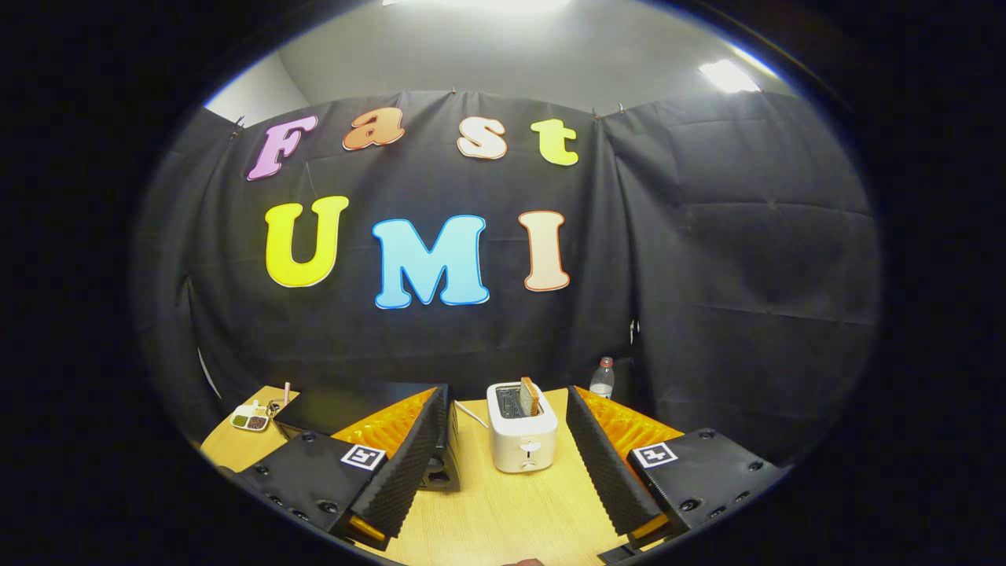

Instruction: Open the toaster oven, put the food inside, and close the toaster oven door.

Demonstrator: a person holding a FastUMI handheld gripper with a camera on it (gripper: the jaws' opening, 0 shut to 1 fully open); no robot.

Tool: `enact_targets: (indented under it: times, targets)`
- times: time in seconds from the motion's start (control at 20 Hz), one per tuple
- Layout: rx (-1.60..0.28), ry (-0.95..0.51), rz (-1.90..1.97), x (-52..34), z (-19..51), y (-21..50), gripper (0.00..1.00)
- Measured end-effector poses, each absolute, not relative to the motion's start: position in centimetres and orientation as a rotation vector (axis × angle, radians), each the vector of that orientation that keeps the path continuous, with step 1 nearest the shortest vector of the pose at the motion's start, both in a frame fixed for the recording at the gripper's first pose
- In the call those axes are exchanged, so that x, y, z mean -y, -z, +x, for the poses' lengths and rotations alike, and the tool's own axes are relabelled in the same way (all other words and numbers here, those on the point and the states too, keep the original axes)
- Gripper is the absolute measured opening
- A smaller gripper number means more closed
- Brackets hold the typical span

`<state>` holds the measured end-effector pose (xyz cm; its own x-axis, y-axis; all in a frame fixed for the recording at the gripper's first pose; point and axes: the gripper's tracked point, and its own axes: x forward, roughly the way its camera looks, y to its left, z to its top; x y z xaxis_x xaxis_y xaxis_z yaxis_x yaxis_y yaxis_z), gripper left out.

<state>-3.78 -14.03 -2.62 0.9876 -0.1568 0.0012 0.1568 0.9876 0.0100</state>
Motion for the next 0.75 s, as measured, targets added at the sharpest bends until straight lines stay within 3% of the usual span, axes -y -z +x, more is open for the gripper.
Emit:
enact_targets:
  times: [0.75]
  targets:
    - [-0.022, 0.073, 0.033, 10.6, -2.7, 2.8, 0.98]
